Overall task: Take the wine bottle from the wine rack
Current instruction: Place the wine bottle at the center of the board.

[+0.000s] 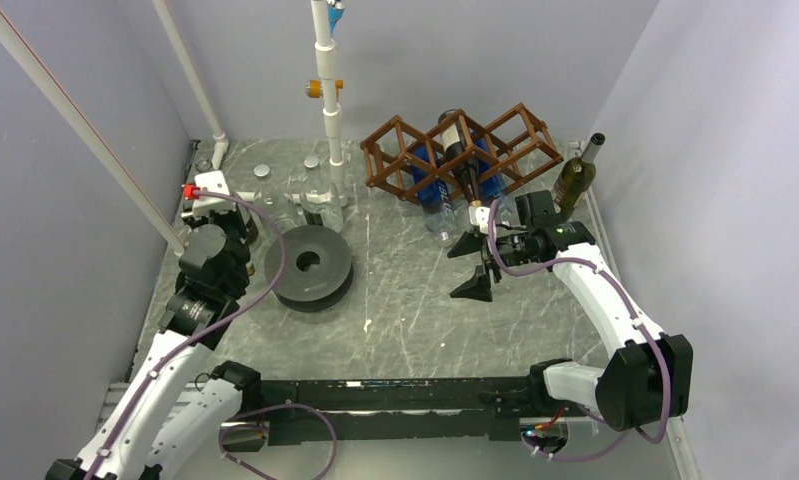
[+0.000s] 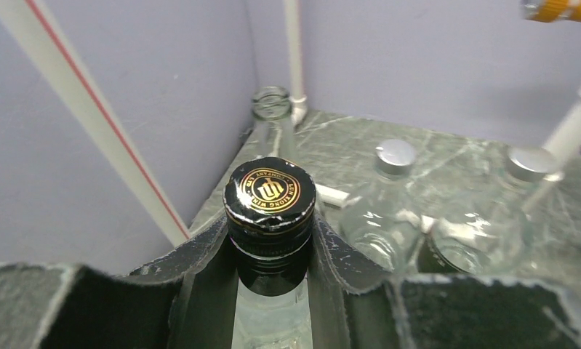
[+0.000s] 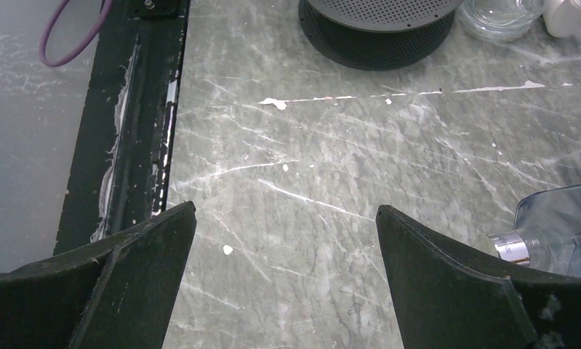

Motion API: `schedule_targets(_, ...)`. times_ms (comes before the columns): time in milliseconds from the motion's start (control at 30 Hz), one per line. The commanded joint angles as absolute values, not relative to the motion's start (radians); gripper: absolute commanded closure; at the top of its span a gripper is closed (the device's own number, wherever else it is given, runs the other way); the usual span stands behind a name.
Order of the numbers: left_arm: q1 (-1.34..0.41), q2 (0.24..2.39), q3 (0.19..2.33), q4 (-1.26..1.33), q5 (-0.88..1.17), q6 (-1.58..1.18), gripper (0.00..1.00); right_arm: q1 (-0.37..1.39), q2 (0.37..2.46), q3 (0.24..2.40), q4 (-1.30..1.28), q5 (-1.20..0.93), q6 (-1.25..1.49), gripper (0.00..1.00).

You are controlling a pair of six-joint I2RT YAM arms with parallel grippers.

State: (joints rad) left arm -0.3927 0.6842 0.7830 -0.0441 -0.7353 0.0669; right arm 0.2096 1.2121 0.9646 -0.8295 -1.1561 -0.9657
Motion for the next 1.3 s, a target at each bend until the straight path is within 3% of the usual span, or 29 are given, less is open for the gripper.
schedule_targets(0, -0.289, 0.68, 0.777, 0.204, -0.734, 0.046, 1.0, 0.215, 1.212, 1.002, -0.834, -1.175, -1.0, 0.03)
schedule_targets(567, 0.045, 0.809, 0.625, 0.497, -0.516, -0.073, 1.0, 0.217, 1.218, 1.002, -0.838, -1.173, -1.003, 0.02)
schedule_targets(1133, 0.137, 0.929, 0.601, 0.551, -0.42, -0.097, 1.0, 0.219, 1.217, 1.002, -0.845, -1.172, -1.009, 0.03)
schedule_targets(1267, 0.137, 0.93, 0.611, 0.518, -0.418, -0.098, 0.87, 0.219, 1.217, 1.004, -0.847, -1.172, -1.011, 0.03)
